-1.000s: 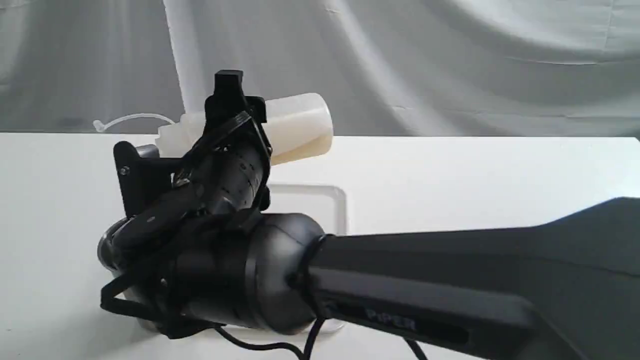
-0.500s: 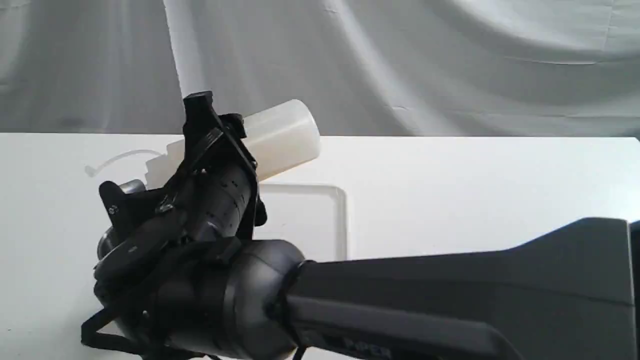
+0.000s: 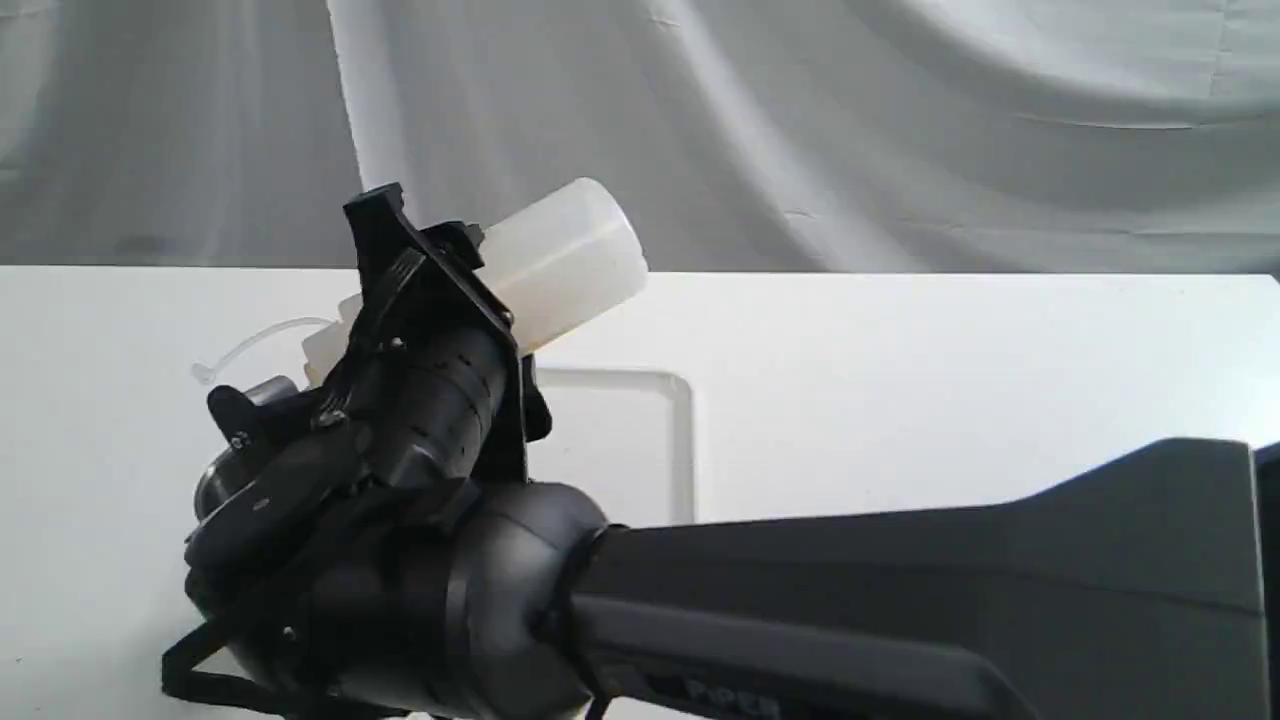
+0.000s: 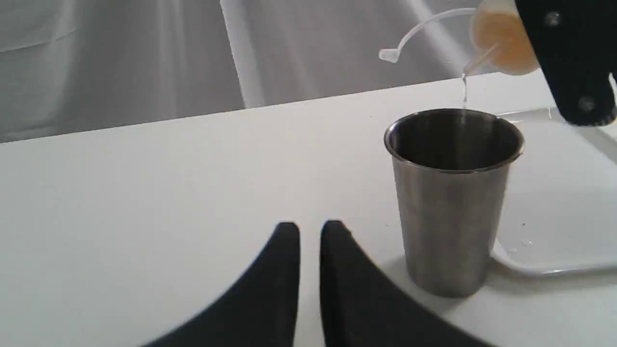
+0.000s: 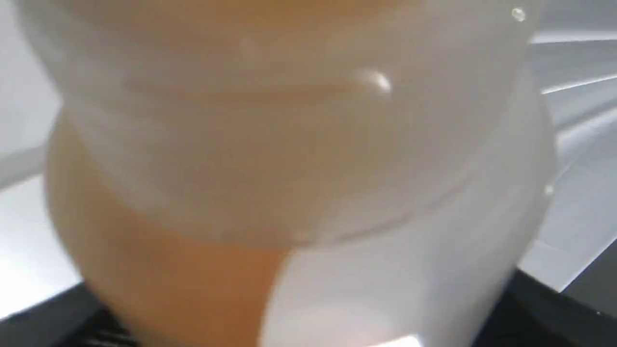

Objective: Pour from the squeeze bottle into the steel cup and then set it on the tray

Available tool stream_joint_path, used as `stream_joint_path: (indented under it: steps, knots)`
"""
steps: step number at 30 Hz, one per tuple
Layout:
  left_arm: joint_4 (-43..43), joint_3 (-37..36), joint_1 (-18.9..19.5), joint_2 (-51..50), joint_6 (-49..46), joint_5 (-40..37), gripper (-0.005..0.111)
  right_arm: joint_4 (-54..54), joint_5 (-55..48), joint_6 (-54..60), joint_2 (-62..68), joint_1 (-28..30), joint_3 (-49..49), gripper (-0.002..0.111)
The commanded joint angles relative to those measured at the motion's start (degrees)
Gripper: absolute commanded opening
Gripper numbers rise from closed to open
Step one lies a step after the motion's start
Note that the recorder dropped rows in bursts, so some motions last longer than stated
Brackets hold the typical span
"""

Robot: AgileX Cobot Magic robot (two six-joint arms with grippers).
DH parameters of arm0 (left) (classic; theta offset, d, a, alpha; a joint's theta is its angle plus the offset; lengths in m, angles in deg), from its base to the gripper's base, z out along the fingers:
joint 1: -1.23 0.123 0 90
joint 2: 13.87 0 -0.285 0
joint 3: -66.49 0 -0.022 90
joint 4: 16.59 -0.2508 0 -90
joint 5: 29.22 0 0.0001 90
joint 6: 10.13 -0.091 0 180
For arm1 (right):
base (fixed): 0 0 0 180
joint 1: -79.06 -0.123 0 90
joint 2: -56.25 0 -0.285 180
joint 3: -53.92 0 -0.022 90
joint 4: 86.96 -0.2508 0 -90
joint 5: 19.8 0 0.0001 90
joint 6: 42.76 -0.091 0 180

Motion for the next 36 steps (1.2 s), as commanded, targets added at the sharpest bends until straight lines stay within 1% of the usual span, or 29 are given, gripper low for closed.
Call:
stream_joint_path:
  steps: [1,14,18,21,36]
  knots:
    - [0.0,-0.3,-0.2,0.3,0.1,0.4,0.008,3.3,-2.0,1.8,-0.7,0.7,0.5,0.057]
    - [0.0,-0.3,-0.2,0.3,0.1,0.4,0.008,7.7,-2.3,4.9,-0.7,0.7,0.5,0.057]
    - [0.0,-0.3,-0.2,0.3,0.1,0.4,0.008,8.0,-2.3,10.0,-0.7,0.7,0.5,0.057]
    - [0.0,-0.3,-0.2,0.3,0.1,0.4,0.008,8.0,-2.3,11.5,-0.7,0.7,0.5,0.057]
    - [0.0,-0.3,-0.2,0.3,0.1,0.4,0.008,9.2,-2.3,11.9,-0.7,0.7,0.5,0.057]
